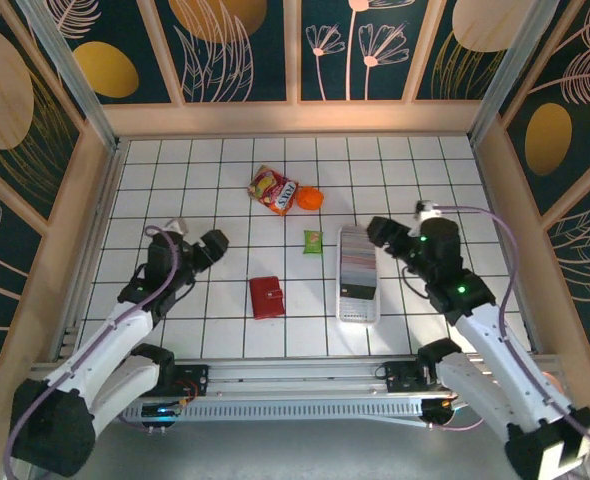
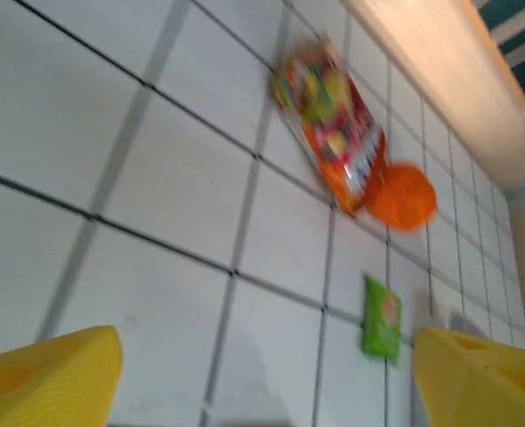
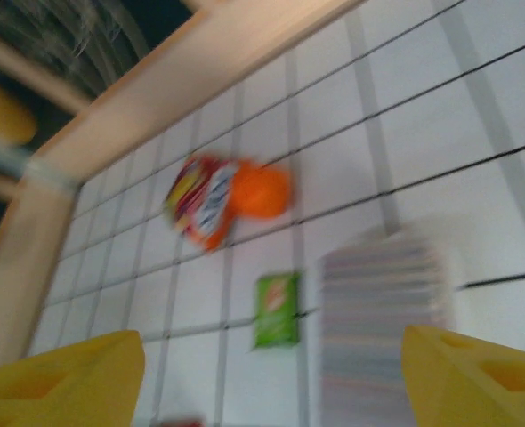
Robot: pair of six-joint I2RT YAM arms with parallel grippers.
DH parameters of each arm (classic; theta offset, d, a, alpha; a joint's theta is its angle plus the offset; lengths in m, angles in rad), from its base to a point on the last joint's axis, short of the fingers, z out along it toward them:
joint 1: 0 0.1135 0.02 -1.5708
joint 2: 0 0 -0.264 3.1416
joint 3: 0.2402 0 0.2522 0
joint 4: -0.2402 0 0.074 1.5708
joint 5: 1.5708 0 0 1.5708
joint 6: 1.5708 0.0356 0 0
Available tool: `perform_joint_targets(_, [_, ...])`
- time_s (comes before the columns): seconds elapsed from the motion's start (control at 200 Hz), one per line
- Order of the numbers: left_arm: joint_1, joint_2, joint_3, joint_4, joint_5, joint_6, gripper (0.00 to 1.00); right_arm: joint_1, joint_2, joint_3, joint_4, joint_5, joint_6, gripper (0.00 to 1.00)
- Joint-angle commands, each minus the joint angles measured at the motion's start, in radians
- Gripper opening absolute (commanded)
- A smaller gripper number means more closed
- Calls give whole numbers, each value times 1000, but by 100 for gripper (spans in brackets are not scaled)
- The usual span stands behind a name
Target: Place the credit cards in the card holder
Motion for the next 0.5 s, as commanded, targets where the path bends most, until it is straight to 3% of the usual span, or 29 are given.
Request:
perform_joint_targets(0.0, [-113, 16, 21, -77, -37, -45, 77, 221, 70, 38, -75, 114, 101, 62])
perform_joint_targets(0.115, [-196, 39, -27, -77, -46, -66, 72, 450, 185, 31, -10, 201, 161, 49])
perform_joint_targets(0.175, [-221, 56, -39, -89, -33, -62, 61, 535, 270, 46, 15, 235, 190, 39])
perform_joint_targets(0.245, [-242, 77, -43, -119, -8, -54, 60, 610, 374, 73, 53, 264, 208, 27])
perform_joint_targets(0.425, [-295, 73, -74, -126, 0, -78, 60, 670, 658, 170, 165, 197, 200, 3])
perform_joint_targets(0.49, [-305, 67, -83, -125, -4, -86, 60, 670, 737, 200, 197, 168, 197, 0])
